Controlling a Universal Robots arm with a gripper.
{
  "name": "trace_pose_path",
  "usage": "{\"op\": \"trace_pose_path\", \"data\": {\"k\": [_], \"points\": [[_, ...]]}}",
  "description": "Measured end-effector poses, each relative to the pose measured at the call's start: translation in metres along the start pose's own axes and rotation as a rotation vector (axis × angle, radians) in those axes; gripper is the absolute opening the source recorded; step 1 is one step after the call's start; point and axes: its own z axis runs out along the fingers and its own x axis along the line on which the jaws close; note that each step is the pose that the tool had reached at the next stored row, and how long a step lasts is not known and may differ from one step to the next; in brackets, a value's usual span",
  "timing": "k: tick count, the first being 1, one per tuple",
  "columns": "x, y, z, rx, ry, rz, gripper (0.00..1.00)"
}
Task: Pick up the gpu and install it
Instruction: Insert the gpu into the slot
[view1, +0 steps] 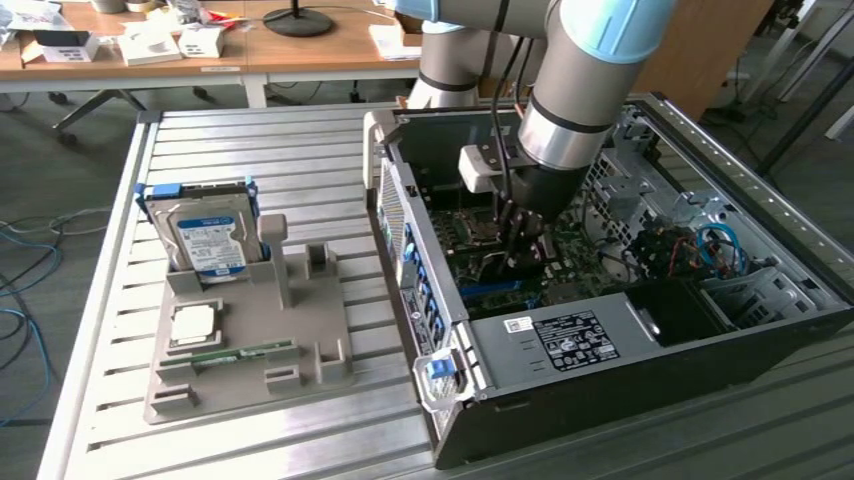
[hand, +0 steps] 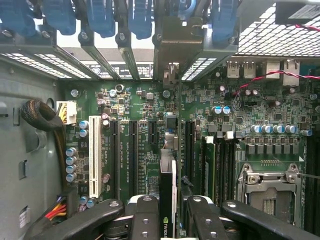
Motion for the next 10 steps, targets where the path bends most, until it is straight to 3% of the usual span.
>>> {"op": "trace_pose_path", "data": {"k": [10], "points": [[0.0,0.0,-0.0002,0.0007,-0.0001,0.0,0.26]]}}
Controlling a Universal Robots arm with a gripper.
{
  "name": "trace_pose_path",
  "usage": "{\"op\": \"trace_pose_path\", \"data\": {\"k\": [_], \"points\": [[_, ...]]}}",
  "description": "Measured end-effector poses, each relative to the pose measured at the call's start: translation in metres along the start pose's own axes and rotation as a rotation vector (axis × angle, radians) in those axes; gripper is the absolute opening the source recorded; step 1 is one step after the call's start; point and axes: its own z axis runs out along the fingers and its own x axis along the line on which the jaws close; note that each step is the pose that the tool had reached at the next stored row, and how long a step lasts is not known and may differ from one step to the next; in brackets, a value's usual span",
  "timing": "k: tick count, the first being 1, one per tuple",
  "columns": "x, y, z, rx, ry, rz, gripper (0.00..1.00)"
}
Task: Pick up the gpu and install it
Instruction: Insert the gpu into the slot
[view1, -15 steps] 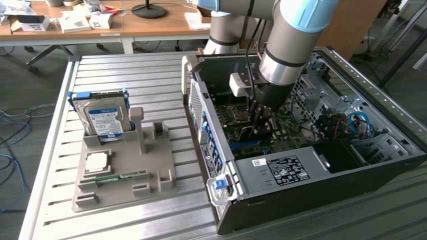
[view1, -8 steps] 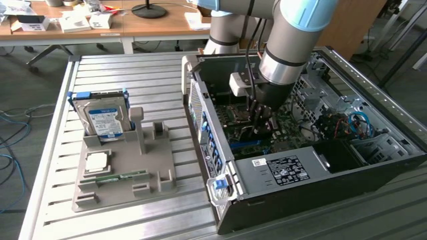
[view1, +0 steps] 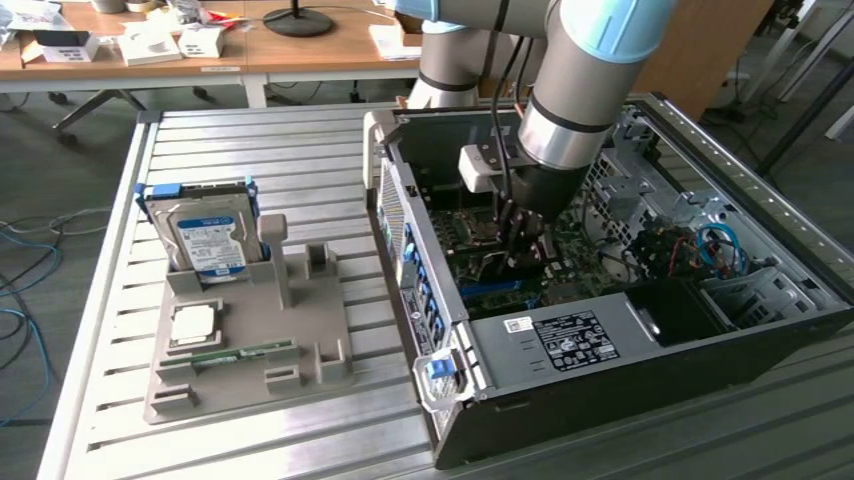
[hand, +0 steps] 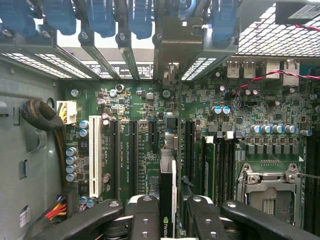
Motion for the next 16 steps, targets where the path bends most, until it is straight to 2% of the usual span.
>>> {"op": "trace_pose_path", "data": {"k": [16], "points": [[0.0,0.0,0.0007,-0.0001,0.0,0.0,0.26]]}}
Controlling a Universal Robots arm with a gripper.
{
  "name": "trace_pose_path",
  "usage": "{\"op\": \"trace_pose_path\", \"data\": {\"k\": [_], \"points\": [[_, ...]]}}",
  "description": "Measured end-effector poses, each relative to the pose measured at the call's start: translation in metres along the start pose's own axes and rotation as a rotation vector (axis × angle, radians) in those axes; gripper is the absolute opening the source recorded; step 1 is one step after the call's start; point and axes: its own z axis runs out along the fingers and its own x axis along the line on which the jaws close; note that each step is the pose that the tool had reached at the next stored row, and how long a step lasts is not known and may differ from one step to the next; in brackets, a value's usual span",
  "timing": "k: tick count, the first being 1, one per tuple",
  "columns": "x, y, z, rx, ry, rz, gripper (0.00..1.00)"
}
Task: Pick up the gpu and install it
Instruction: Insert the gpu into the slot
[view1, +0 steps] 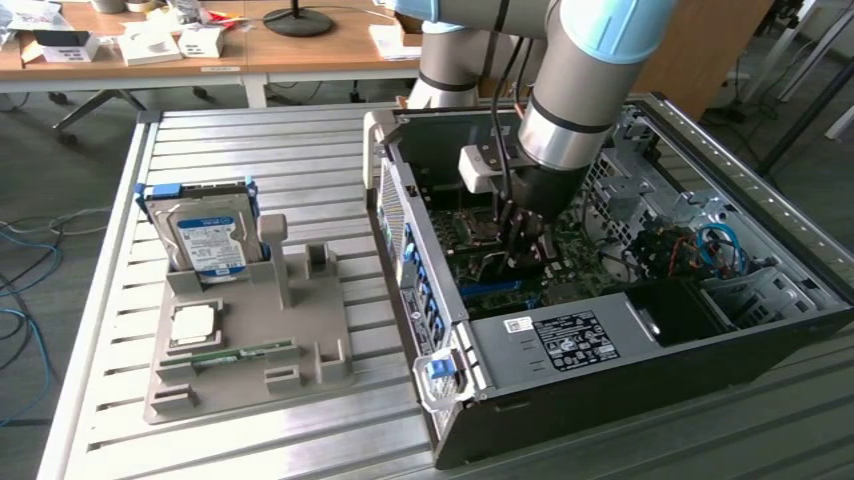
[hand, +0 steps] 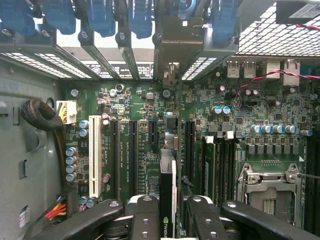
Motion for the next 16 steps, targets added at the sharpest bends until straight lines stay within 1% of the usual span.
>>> {"op": "trace_pose_path", "data": {"k": [9,16], "points": [[0.0,0.0001,0.0003,-0.0001,0.0,-0.003,0.26],[-0.0001,0.0002,-0.0023,0.0,-0.0003,-0.003,0.26]]}}
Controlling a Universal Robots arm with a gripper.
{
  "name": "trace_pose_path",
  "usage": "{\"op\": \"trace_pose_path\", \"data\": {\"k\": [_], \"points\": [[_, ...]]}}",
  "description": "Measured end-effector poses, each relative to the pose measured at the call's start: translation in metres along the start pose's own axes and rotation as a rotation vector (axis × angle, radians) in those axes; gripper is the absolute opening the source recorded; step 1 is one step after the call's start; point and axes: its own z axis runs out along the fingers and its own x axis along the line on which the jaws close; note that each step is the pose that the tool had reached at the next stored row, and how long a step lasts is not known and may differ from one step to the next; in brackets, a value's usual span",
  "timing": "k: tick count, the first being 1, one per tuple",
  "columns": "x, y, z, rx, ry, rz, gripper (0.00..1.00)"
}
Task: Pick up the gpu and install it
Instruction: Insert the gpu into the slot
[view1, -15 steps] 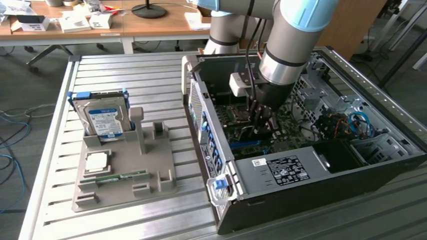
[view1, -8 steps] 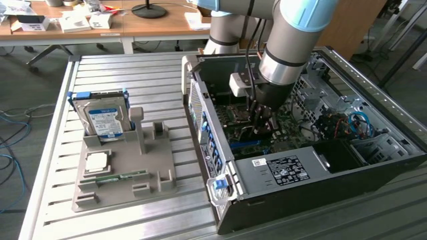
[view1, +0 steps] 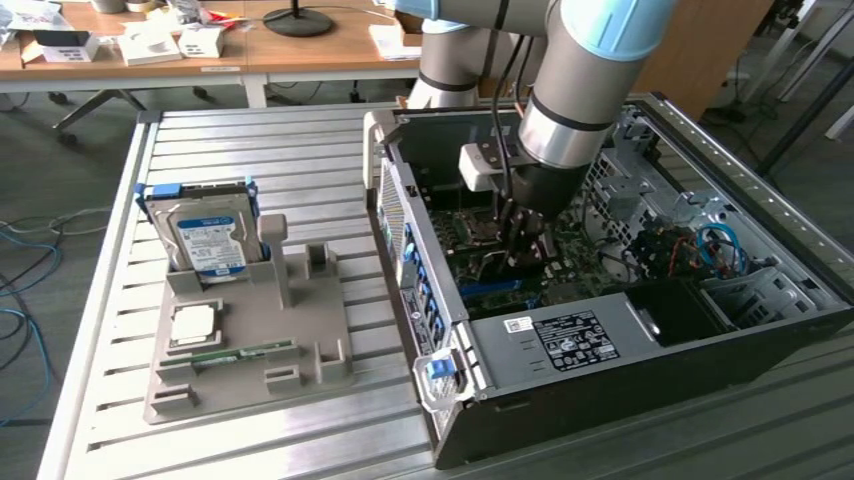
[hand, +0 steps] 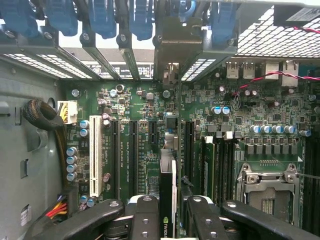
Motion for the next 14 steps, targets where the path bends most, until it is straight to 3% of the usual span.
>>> {"op": "trace_pose_path", "data": {"k": [7,14], "points": [[0.0,0.0,-0.0001,0.0002,0.0003,0.0,0.26],[0.0,0.001,-0.0001,0.0059,0.0002,0.0,0.26]]}}
